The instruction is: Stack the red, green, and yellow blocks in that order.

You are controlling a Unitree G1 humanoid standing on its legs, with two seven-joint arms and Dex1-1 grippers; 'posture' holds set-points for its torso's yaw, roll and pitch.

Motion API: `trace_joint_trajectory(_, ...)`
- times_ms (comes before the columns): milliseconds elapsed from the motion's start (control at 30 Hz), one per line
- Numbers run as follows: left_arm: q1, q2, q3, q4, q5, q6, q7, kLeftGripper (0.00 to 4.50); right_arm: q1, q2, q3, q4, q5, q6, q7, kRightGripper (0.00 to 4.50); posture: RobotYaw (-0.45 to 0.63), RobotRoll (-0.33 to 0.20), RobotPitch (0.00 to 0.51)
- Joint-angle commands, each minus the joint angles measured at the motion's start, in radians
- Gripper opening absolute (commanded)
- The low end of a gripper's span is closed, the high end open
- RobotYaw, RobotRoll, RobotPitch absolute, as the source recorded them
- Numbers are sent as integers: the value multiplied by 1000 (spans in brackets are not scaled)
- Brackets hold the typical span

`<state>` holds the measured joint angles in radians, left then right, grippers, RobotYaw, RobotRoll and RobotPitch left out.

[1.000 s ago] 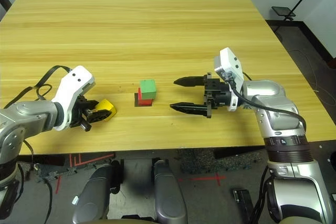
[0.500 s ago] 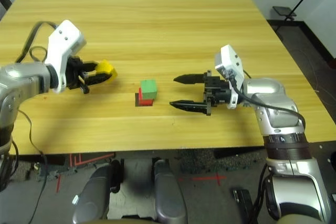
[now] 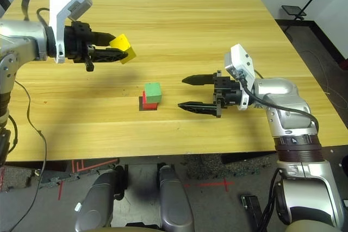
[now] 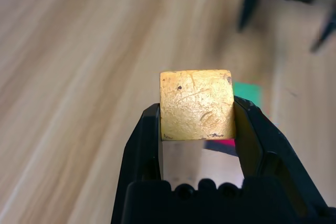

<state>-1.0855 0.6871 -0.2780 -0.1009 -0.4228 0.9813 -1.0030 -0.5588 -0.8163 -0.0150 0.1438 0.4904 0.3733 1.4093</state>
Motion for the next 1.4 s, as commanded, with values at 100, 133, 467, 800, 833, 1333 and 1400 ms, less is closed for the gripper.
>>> trace_joint_trajectory(100,-39,-28,-93,-17,33,-35,-65,2010,1,-20,-16,12,-7,-12,14,4500,247,123,217)
trace_joint_trajectory(133,-53,-49,-102,-8,39,-40,-63,2010,0,-20,-16,14,-8,-12,14,4500,243,123,217)
trace_joint_trajectory(467,-107,-133,-158,74,107,-65,-76,2010,18,-7,-17,-6,-3,-15,-8,4500,233,129,217)
trace_joint_trajectory(800,-98,-103,-217,46,153,-70,-143,2010,23,-2,-21,-7,0,-18,-20,4500,226,137,215)
trace_joint_trajectory(833,-100,-106,-219,44,155,-66,-144,2010,21,0,-20,-5,-1,-19,-20,4500,229,140,216)
trace_joint_trajectory(1333,-101,-148,-233,80,194,-68,-133,2010,21,24,-18,-9,-2,-25,-37,4500,223,148,217)
trace_joint_trajectory(1400,-93,-147,-234,81,198,-71,-138,2010,24,25,-19,-10,-1,-25,-38,4500,223,148,217)
